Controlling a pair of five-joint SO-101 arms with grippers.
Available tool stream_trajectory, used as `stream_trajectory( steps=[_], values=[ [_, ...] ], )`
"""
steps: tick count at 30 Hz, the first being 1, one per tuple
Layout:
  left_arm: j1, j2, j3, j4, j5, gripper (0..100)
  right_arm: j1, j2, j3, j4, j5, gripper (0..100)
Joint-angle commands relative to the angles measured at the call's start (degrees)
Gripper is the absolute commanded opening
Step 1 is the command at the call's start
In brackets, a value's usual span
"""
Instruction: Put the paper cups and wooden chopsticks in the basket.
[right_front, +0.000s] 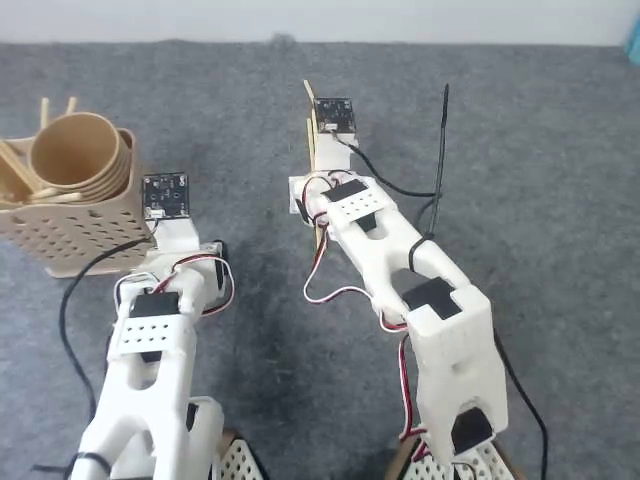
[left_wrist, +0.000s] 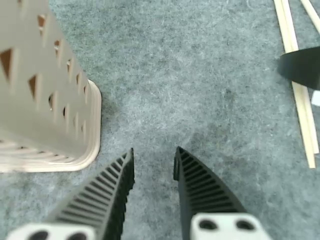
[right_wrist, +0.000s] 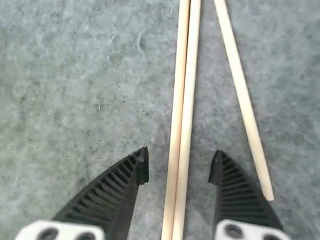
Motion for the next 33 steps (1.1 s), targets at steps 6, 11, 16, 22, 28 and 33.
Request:
stream_trajectory(
  steps=[6,11,16,22,28,33],
  values=[
    [0.44,0.09,-1.63,-1.32,-0.35,12,0.13,1.89,-2.99,-1.27,3.69,1.4],
    [0.44,0.09,-1.63,-1.32,-0.35,12,0.84,2.42,-3.6,-1.19,4.13,0.6],
    [0.44,0.09,-1.63,-1.32,-0.35,12,0.75,2.15,-3.78,1.63,4.13,0.6],
    [0.44,0.09,-1.63,-1.32,-0.35,12,1.1,-4.7,-4.31,11.74,3.87,0.6],
    [0.44,0.09,-1.63,-1.32,-0.35,12,1.45,-13.05,-4.22,22.2,3.69,0.6],
    [0.44,0.09,-1.63,-1.32,-0.35,12,1.71,-17.36,-4.13,27.3,3.6,0.6]
  ],
)
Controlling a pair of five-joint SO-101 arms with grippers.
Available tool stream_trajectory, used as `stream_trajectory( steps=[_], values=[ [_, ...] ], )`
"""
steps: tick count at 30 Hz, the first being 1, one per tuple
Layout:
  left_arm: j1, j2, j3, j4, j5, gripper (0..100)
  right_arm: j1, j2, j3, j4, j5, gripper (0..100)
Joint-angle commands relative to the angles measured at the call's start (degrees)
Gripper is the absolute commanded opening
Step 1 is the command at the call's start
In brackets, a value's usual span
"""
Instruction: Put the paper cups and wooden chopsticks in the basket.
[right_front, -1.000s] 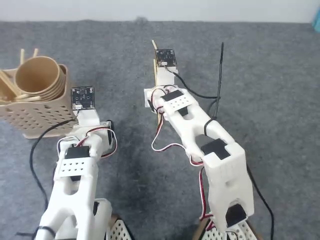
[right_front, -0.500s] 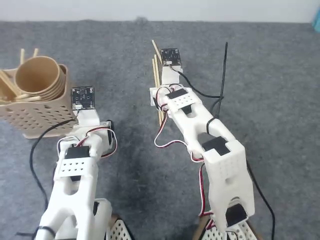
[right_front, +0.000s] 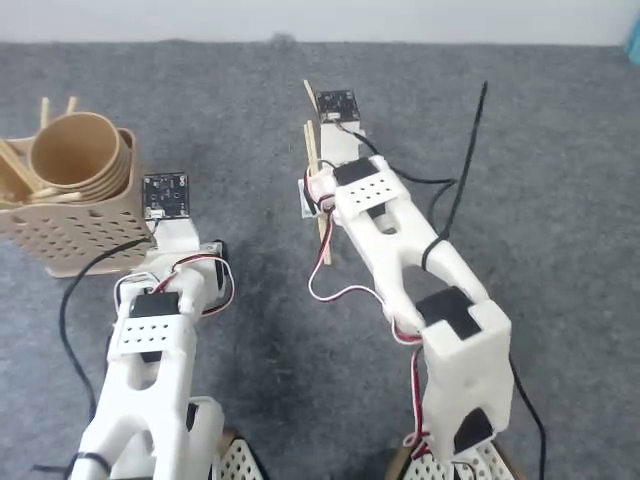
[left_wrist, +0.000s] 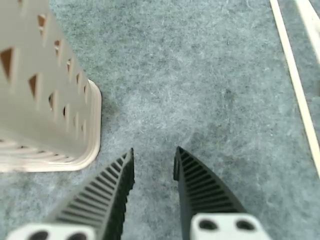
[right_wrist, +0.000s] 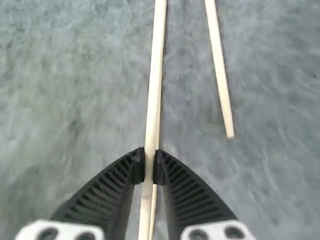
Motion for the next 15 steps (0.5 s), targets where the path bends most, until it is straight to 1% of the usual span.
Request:
stream_trajectory(
  steps=[1,5,7,10,15],
  values=[
    [0.44,0.09,-1.63,-1.32,-0.35,12,0.92,-6.9,-0.26,2.24,0.53,0.6],
    [0.44,0.09,-1.63,-1.32,-0.35,12,0.66,-8.48,2.55,-0.13,0.53,0.6],
    [0.44,0.09,-1.63,-1.32,-0.35,12,0.57,-8.13,4.31,-3.91,0.53,0.6],
    [0.44,0.09,-1.63,-1.32,-0.35,12,0.92,-5.41,7.74,-14.2,0.79,0.6],
    [0.44,0.09,-1.63,-1.32,-0.35,12,0.92,4.0,10.02,-31.6,1.05,0.6]
  ],
)
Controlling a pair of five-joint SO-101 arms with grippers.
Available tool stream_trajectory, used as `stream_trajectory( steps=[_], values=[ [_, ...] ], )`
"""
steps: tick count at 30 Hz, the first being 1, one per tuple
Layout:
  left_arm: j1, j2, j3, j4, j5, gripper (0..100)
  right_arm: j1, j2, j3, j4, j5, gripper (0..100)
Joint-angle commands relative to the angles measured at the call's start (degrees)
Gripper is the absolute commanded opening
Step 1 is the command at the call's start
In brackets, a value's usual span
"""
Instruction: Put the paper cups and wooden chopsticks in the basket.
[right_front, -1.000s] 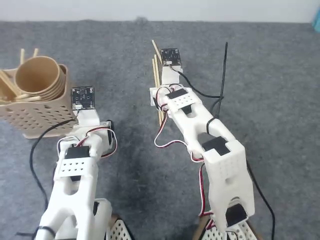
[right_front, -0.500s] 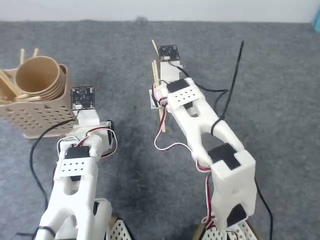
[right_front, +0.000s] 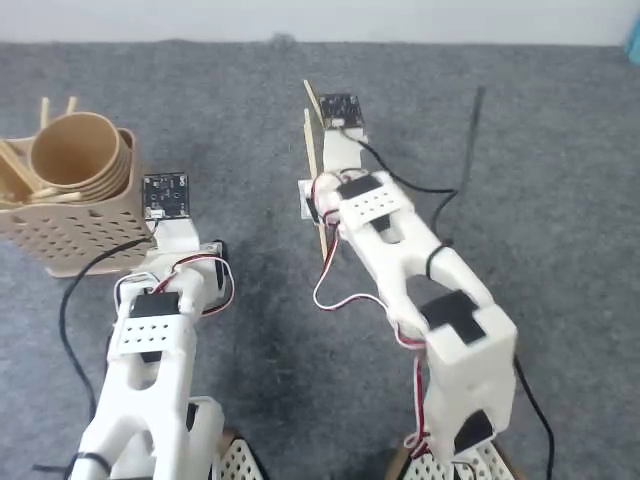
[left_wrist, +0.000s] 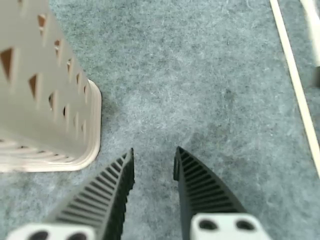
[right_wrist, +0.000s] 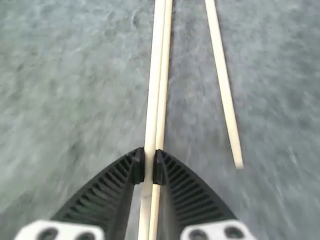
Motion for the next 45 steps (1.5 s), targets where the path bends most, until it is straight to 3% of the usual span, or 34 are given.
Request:
stream_trajectory(
  steps=[1,4,17,23,28,37,45],
  values=[
    [0.44,0.09,-1.63,-1.32,-0.35,12,0.75,3.74,-0.44,-12.18,1.05,0.6],
    [0.44,0.09,-1.63,-1.32,-0.35,12,1.27,7.6,-2.46,-14.9,3.34,0.6],
    [0.44,0.09,-1.63,-1.32,-0.35,12,1.63,8.66,-8.97,-4.35,3.87,0.8],
    [0.44,0.09,-1.63,-1.32,-0.35,12,0.48,8.75,-10.02,0.57,4.13,13.2],
    [0.44,0.09,-1.63,-1.23,-0.35,12,0.48,9.8,-10.64,-0.04,4.31,0.3],
    [0.44,0.09,-1.63,-1.23,-0.35,12,1.1,12.35,-19.16,12.18,3.87,0.7],
    [0.44,0.09,-1.63,-1.32,-0.35,12,0.66,2.68,-19.52,24.84,3.69,0.7]
  ],
)
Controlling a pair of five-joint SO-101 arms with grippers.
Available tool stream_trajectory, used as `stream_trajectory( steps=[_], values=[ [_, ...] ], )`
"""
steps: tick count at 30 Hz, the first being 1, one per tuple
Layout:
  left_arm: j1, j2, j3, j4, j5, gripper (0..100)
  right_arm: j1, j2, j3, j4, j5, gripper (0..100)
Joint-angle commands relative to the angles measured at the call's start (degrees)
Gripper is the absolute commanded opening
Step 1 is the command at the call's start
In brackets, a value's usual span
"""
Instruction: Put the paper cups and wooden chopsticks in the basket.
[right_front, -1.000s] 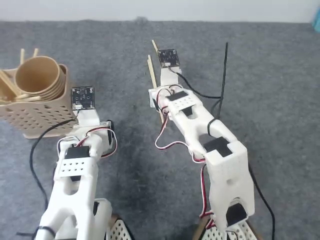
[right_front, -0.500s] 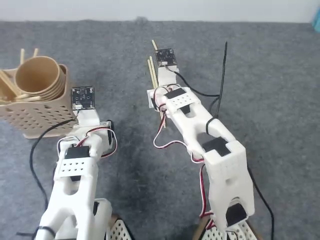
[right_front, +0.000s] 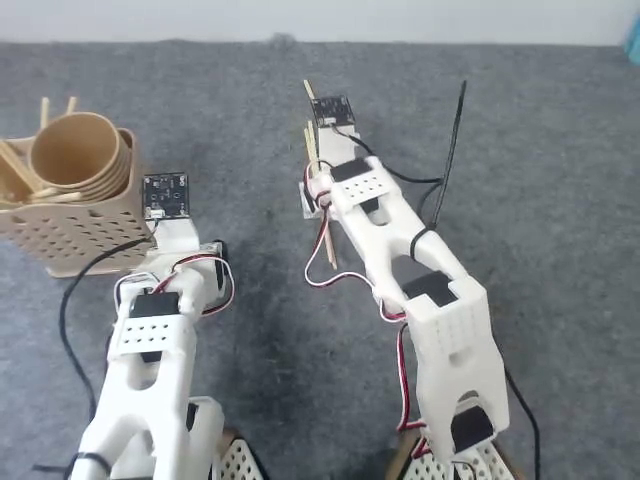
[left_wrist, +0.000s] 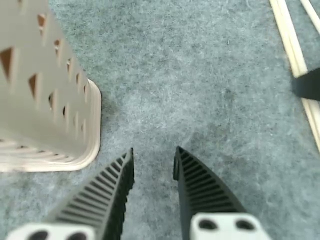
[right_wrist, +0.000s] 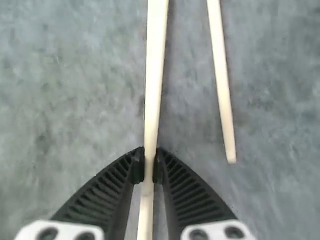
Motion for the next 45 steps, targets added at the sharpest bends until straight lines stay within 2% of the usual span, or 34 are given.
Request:
stream_trajectory(
  steps=[1,6,14,18,27,35,39,45],
  values=[
    [0.44,0.09,-1.63,-1.32,-0.35,12,-0.31,-10.15,1.14,3.47,0.62,0.7],
    [0.44,0.09,-1.63,-1.32,-0.35,12,-0.4,-27.03,14.59,1.1,0.53,0.7],
    [0.44,0.09,-1.71,-1.41,-0.35,12,-2.59,-60.97,46.59,-18.51,-1.49,0.7],
    [0.44,0.09,-1.71,-1.41,-0.35,12,-5.32,-71.78,53.19,-20.88,-2.02,0.7],
    [0.44,0.09,-1.36,-2.46,-0.35,12,-13.32,-83.56,52.66,-24.57,-1.58,0.7],
    [0.44,0.09,-1.27,-2.55,-0.35,12,-14.99,-84.62,38.33,-25.63,2.29,0.7],
    [0.44,0.09,-1.27,-2.55,-0.44,12,-19.82,-81.27,29.54,-27.74,2.29,0.7],
    [0.44,0.09,-1.27,-2.55,-0.53,12,-26.59,-66.59,15.56,-40.31,2.29,0.9]
  ],
)
